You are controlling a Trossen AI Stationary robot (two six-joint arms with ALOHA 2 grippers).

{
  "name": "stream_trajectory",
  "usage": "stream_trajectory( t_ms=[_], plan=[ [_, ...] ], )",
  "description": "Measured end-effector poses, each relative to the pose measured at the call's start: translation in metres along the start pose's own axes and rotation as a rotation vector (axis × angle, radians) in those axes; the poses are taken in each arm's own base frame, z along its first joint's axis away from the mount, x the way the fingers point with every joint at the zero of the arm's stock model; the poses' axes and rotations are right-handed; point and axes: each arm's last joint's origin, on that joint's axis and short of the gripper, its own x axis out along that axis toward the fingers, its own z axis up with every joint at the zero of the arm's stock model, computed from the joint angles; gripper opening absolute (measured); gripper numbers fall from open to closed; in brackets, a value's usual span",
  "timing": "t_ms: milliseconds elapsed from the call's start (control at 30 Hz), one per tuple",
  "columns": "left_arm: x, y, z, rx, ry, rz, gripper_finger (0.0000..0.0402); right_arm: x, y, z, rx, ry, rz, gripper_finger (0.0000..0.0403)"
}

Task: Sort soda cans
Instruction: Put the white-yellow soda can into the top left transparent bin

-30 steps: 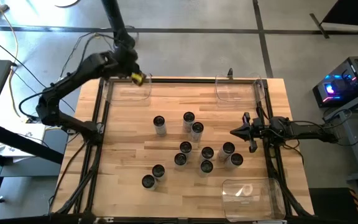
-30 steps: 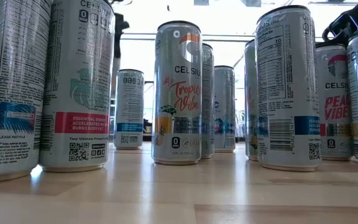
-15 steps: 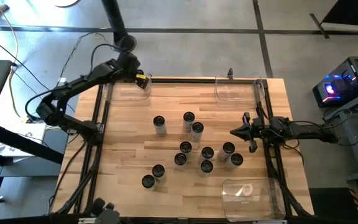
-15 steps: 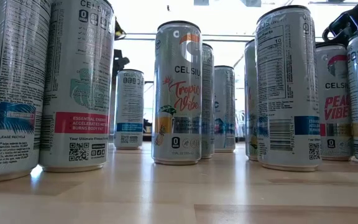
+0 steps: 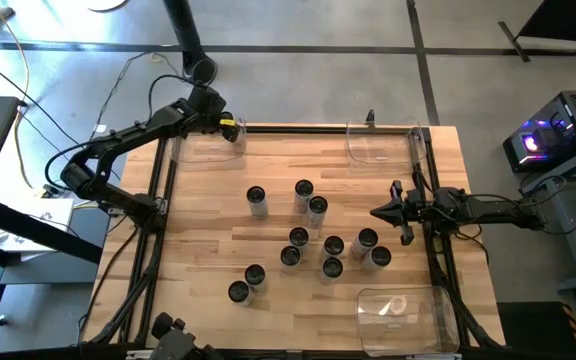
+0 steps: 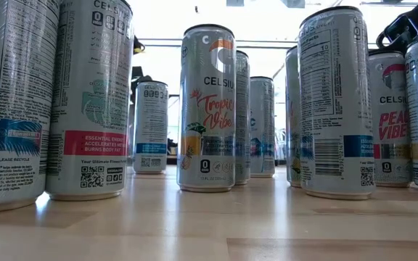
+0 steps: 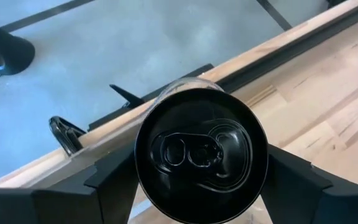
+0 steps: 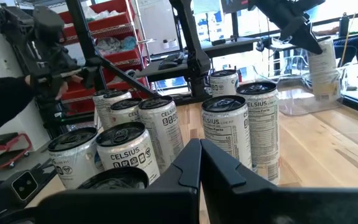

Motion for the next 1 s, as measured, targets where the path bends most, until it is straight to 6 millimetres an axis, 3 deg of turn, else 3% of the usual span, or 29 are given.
stream_trajectory(
  t_ms=[633,800,1000],
  plan=[
    [-0.007,0.000,0.005,0.028,-0.051,-0.031,0.0298,0.000,0.000,0.000,0.000,0.000,0.000,0.0000],
    [-0.030,0.000,0.008,0.038,-0.116,-0.038,0.0299,0.000,0.000,0.000,0.000,0.000,0.000,0.0000],
    [-0.079,-0.016,0.005,0.138,-0.242,-0.054,0.0295,0.000,0.000,0.000,0.000,0.000,-0.001,0.0000]
  ],
)
